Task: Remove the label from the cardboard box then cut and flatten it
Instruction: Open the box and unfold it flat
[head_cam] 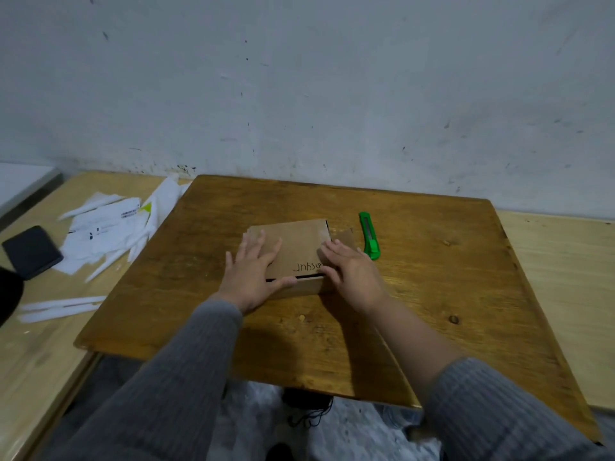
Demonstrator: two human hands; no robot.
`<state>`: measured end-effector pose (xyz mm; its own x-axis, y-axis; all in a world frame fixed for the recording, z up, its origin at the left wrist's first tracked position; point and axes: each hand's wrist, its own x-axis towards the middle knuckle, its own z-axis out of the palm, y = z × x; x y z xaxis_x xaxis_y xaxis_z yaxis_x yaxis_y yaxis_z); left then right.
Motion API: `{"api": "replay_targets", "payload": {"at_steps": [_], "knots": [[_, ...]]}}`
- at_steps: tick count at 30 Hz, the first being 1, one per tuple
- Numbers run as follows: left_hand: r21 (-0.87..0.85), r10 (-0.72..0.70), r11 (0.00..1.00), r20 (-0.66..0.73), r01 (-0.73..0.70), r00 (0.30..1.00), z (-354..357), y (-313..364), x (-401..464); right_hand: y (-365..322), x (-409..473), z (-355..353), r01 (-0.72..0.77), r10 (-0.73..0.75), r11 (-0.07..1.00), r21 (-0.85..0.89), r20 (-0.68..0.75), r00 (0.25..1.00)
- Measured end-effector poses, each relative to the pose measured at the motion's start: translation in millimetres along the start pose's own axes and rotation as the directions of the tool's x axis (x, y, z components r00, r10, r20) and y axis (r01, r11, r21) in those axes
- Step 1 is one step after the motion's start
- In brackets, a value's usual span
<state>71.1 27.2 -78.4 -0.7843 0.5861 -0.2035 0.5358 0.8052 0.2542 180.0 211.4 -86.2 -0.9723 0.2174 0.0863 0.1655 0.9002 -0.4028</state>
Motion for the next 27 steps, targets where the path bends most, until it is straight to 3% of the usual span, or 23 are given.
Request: {"api": "replay_targets", "payload": {"at_steps": [2, 5, 8, 12, 19, 27], "knots": [[-0.149, -0.067, 0.987, -0.026, 0.063, 0.997, 5.5, -0.7, -5.0, -0.3, 7.7, -7.1, 0.051, -0.048, 0.998, -0.038, 0.097, 0.994], [-0.436, -0.168, 0.888, -0.007, 0.148, 0.986, 11.1, -3.8, -9.3, 2.0, 16.9, -11.0, 0.104, -0.089, 0.991, -0.078, 0.183, 0.979], [-0.526, -0.201, 0.837, -0.038, 0.151, 0.979, 13.8, -9.5, -8.1, 5.5, 24.5, -13.1, 0.138, -0.117, 0.986, -0.090, 0.210, 0.971], [-0.569, -0.210, 0.813, -0.089, 0.124, 0.974, 16.6, -12.5, -7.1, 8.1, 29.5, -15.4, 0.140, -0.107, 0.985, -0.098, 0.288, 0.952], [-0.555, -0.187, 0.826, -0.109, 0.096, 0.976, 12.0, -16.1, -5.0, 4.1, 19.5, -6.0, 0.196, -0.158, 0.954, -0.226, 0.175, 0.972], [-0.596, -0.208, 0.797, -0.124, 0.095, 0.970, 8.2, -13.2, -12.6, 7.4, 18.5, -10.2, 0.170, -0.140, 0.960, -0.222, 0.145, 0.979]]}}
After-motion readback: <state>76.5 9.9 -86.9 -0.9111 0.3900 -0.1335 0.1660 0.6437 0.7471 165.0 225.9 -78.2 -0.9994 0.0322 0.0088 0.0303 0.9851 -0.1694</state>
